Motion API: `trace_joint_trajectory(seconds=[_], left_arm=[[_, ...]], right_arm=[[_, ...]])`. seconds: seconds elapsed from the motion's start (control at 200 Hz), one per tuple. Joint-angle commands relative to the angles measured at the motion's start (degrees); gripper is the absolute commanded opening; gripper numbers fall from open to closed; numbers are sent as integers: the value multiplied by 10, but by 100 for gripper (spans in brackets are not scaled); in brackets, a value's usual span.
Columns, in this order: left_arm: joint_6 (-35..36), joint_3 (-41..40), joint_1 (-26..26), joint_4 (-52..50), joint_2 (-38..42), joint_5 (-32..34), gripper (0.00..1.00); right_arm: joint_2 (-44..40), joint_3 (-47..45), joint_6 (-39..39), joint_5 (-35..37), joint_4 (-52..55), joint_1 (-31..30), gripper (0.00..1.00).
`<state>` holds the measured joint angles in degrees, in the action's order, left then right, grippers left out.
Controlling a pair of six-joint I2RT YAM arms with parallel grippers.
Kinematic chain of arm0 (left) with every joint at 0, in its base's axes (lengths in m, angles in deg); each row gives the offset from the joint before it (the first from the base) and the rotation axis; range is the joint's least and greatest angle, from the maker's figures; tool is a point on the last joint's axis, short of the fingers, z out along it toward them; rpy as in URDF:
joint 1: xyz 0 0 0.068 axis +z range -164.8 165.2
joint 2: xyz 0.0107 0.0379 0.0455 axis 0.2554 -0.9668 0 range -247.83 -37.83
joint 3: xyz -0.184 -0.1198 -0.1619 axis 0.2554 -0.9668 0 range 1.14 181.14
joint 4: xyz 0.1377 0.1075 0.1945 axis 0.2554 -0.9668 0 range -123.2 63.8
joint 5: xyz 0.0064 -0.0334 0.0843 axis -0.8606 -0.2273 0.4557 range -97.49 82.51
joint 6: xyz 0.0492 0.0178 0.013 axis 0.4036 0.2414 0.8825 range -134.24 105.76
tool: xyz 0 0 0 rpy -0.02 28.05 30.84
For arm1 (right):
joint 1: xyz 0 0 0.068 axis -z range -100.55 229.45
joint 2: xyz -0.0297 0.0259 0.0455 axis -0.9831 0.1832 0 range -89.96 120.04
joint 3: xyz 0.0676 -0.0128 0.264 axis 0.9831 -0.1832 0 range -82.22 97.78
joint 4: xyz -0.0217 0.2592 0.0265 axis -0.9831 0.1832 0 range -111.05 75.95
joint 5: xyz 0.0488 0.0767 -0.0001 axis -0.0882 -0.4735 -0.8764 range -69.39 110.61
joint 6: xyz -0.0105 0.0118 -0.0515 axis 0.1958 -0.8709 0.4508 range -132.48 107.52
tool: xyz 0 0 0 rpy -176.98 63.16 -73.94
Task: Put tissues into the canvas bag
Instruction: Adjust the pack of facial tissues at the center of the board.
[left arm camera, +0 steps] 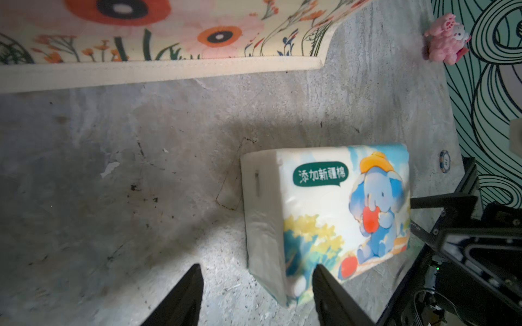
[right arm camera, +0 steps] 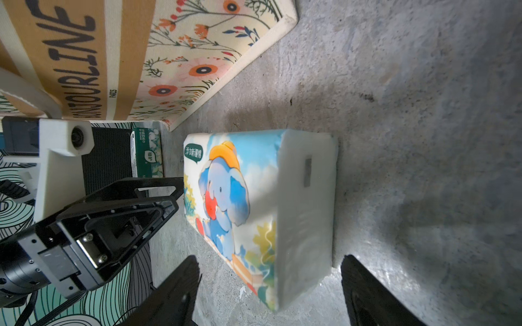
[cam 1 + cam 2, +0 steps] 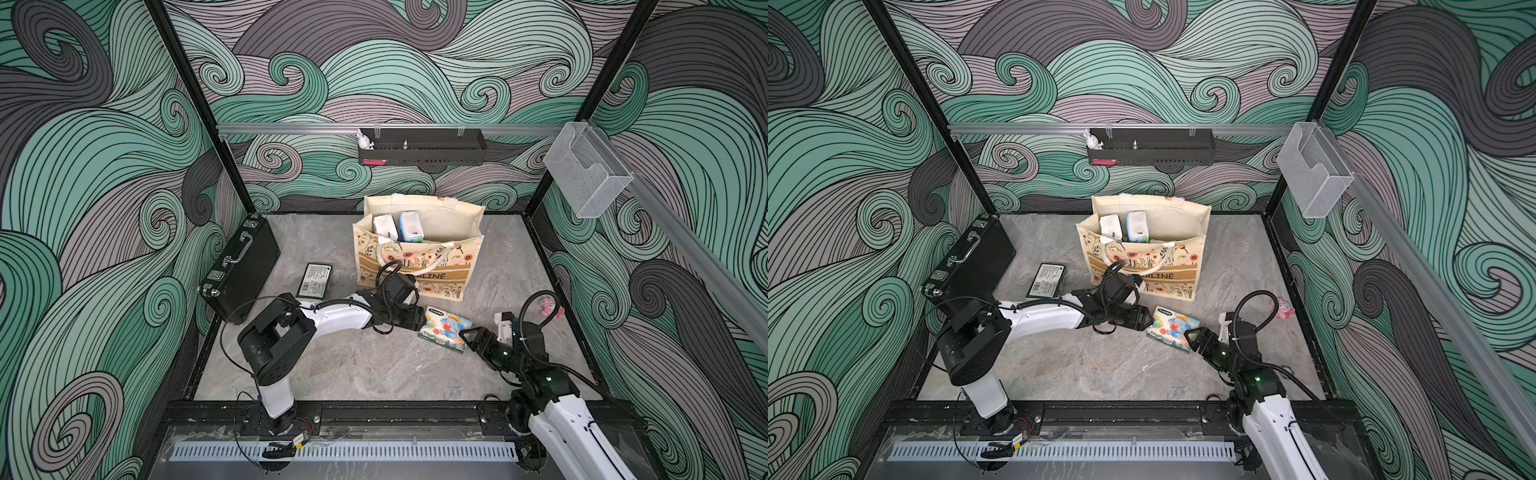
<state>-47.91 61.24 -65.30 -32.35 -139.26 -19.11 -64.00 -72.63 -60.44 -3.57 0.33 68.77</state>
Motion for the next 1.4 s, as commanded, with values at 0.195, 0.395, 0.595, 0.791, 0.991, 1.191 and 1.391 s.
trace_joint_trajectory(seconds=[0.195,0.395,0.595,0.791,0.991,1.191,1.391], left_arm=[[-26,2,-21,49,-14,13,62],[-37,-35,-37,58,9,16,58],[-45,-64,-59,62,28,19,56],[-49,-104,-76,49,82,39,56],[-44,-150,-80,9,175,74,57],[-39,-160,-14,-170,314,222,62],[-63,-261,193,-139,484,238,89]], right_arm=[[54,-22,14,-15,-76,3,77],[99,-9,45,-73,-106,1,76],[118,-5,60,-107,-110,-16,74],[106,-5,45,-86,-102,-83,74],[100,-7,5,-41,-120,-170,73],[77,-13,-6,-13,-104,-211,73],[33,-16,-2,6,-81,-211,74]])
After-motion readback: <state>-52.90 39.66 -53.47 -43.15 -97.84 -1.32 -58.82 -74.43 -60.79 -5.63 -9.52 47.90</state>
